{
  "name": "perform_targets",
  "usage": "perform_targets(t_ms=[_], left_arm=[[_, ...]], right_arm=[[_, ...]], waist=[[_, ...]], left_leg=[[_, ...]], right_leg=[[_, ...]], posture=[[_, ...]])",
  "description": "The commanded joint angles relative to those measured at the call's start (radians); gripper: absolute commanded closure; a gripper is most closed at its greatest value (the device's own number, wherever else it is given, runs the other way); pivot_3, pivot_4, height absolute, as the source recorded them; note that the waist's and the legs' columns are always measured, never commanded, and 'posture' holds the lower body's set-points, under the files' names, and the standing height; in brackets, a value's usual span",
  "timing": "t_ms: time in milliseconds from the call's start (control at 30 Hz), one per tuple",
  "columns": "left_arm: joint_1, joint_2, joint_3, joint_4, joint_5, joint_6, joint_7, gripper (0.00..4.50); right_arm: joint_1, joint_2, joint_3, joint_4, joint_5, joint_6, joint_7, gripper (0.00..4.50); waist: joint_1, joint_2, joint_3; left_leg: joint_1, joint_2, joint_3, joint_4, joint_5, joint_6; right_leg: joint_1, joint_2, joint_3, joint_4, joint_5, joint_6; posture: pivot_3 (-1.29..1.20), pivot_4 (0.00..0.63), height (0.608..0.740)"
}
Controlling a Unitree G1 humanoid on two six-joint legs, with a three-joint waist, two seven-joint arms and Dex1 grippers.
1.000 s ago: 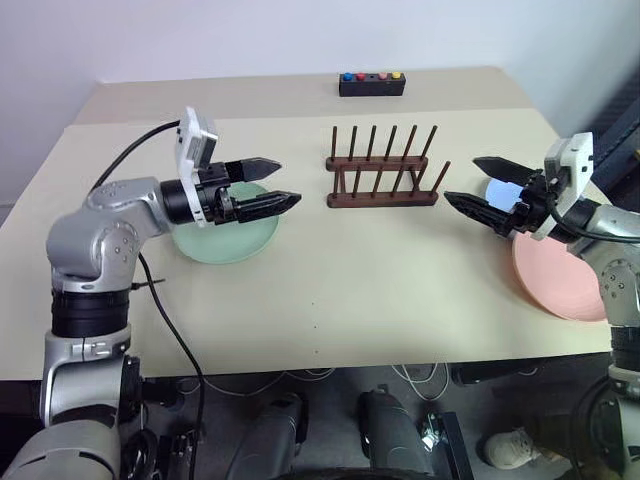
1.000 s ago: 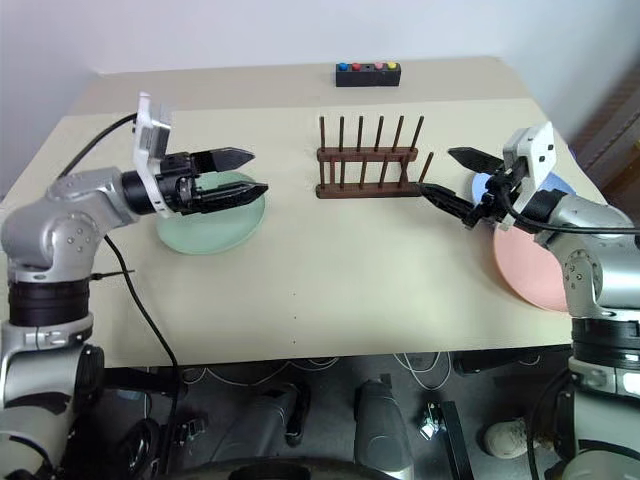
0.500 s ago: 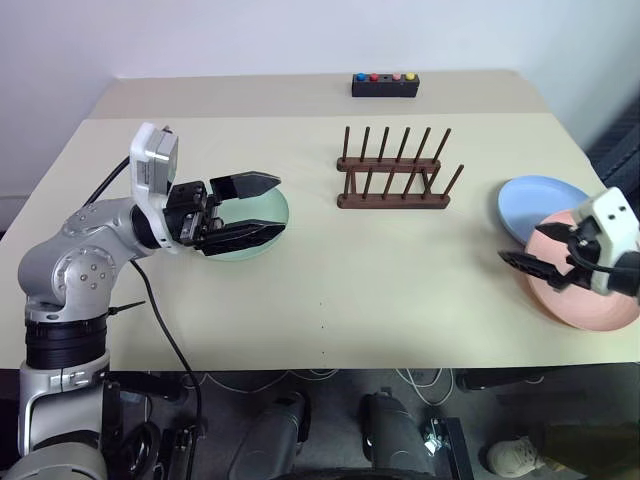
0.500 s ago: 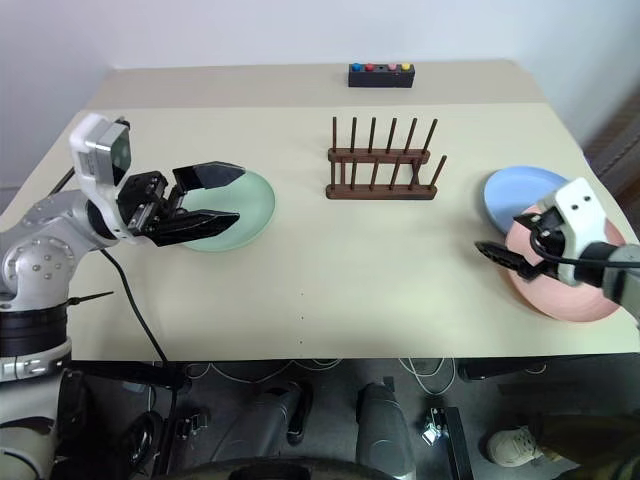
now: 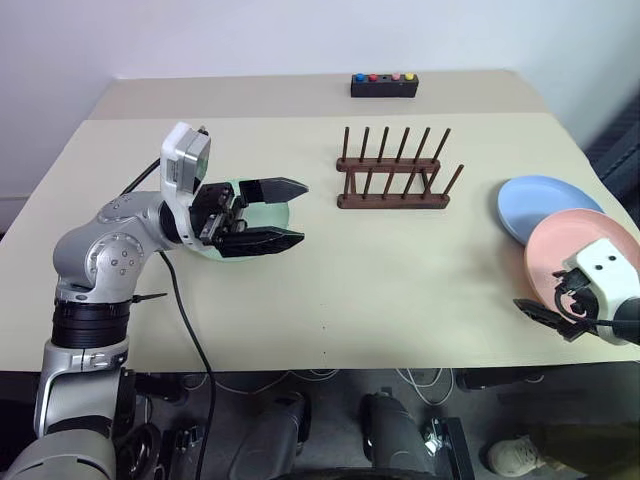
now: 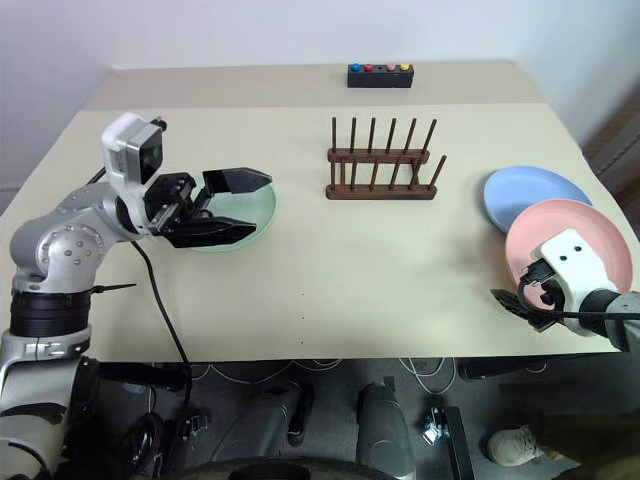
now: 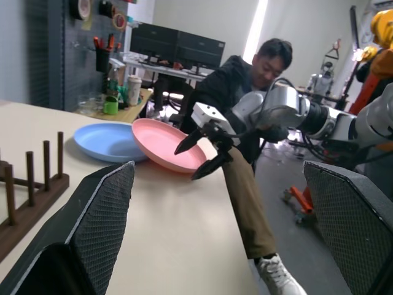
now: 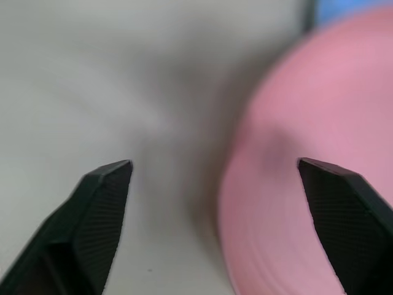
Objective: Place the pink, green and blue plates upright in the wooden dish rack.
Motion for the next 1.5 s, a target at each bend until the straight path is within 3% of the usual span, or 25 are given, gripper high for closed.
perform_targets(t_ms=[33,200,500,633,700,867,1100,1300,1500], left_arm=[[-0.019,0.009,0.005,-0.012,0.010,-0.027,-0.008,0.00],[-0.003,0.021,0.012,-0.020,0.013,-0.022,-0.005,0.00],[-0.002,0.023,0.019,-0.010,0.008,-0.025,0.007,0.00],[0.002,0.017,0.018,-0.007,0.012,-0.034,0.009,0.00],[0.000,0.014,0.019,-0.005,0.012,-0.037,0.011,0.00],[-0.006,0.001,0.019,0.009,0.024,-0.058,0.017,0.00],[0.005,-0.010,0.030,-0.011,0.017,-0.056,0.048,0.00],[0.020,0.009,0.065,-0.052,0.009,-0.056,0.084,0.00],[0.101,0.046,0.117,-0.145,-0.037,-0.010,0.148,0.00]], right_arm=[[0.020,-0.022,0.024,0.037,-0.064,-0.051,0.000,1.97],[-0.020,-0.017,0.056,0.090,-0.095,-0.093,0.003,4.46],[-0.070,-0.035,0.054,0.086,-0.094,-0.084,0.047,4.46],[-0.135,-0.073,-0.021,0.068,-0.039,-0.056,0.102,4.46],[-0.212,-0.084,-0.058,0.080,0.002,-0.043,0.112,4.46],[-0.589,-0.036,-0.106,0.177,0.205,0.002,0.103,4.46],[-1.013,0.200,-0.068,0.397,0.430,0.053,0.047,4.46],[-1.164,0.318,-0.015,0.685,0.462,0.040,0.122,4.46],[-1.220,0.300,0.051,0.898,0.432,0.042,0.266,4.46]], waist=[[0.001,0.000,0.000],[-0.003,-0.001,0.000],[0.000,-0.001,-0.001],[-0.001,-0.001,-0.001],[-0.004,-0.001,-0.001],[-0.008,0.001,0.000],[-0.011,0.000,0.000],[-0.019,0.000,0.000],[-0.027,0.000,0.001]], left_leg=[[0.000,0.000,0.000,0.000,0.000,0.000],[0.001,0.000,0.001,0.000,0.000,0.000],[0.003,0.002,0.001,-0.001,-0.001,0.001],[0.003,0.002,0.001,-0.001,-0.001,0.001],[0.003,0.002,0.002,-0.001,-0.001,0.001],[0.003,0.004,0.003,-0.002,-0.001,0.001],[0.003,0.006,0.003,-0.003,-0.003,0.001],[0.002,0.006,0.003,-0.003,-0.003,0.001],[0.002,0.006,0.003,-0.004,-0.003,0.001]], right_leg=[[0.000,0.000,0.000,0.000,0.000,0.000],[0.000,0.000,0.001,0.000,0.000,0.000],[0.004,0.003,0.001,-0.004,0.000,0.000],[0.004,0.003,0.001,-0.005,0.000,0.000],[0.004,0.003,0.001,-0.005,0.000,0.000],[0.004,0.004,0.002,-0.007,0.001,-0.001],[0.005,0.005,0.001,-0.012,0.003,0.001],[0.004,0.005,0.001,-0.012,0.006,0.002],[0.003,0.006,0.002,-0.012,0.007,0.002]], posture=[[0.00,0.150,0.740],[0.00,0.150,0.740],[0.00,0.150,0.740],[0.00,0.150,0.740],[0.00,0.150,0.740],[0.00,0.150,0.740],[0.00,0.150,0.740],[0.00,0.150,0.740],[0.00,0.150,0.740]])
